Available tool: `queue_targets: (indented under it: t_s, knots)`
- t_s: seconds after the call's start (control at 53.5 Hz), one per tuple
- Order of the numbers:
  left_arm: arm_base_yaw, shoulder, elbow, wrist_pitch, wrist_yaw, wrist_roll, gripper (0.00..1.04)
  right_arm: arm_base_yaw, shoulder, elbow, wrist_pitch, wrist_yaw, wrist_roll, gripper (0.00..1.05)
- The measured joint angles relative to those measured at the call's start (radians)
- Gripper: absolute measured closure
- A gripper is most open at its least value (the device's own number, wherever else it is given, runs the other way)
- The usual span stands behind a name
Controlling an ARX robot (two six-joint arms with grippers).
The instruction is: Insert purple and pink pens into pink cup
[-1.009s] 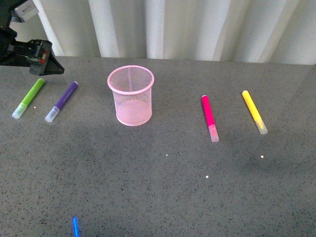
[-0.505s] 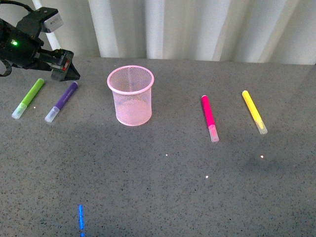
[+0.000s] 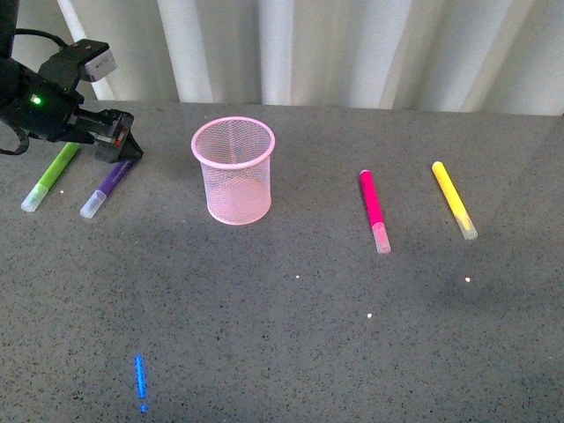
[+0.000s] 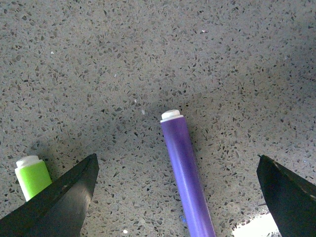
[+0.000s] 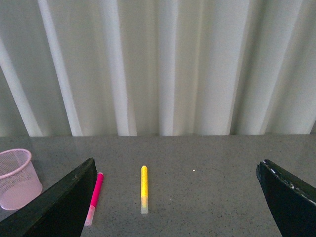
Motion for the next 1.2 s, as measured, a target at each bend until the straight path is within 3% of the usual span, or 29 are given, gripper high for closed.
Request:
queue_targets:
  t_s: [0.654,1.047,1.196]
  knots:
    - [-0.007,0.086,0.08,-0.013,-0.019,0.018,0.07,0.0,0.0,0.0,0.0,0.0,0.0,0.07]
    - [-0.031,0.109,0.107,-0.013,-0.094,0.019,0.07,0.0,0.0,0.0,0.0,0.0,0.0,0.07]
    - [-0.041,0.11,0.111,-0.035,-0.108,0.012,0.25,0.0,0.0,0.0,0.0,0.0,0.0,0.07]
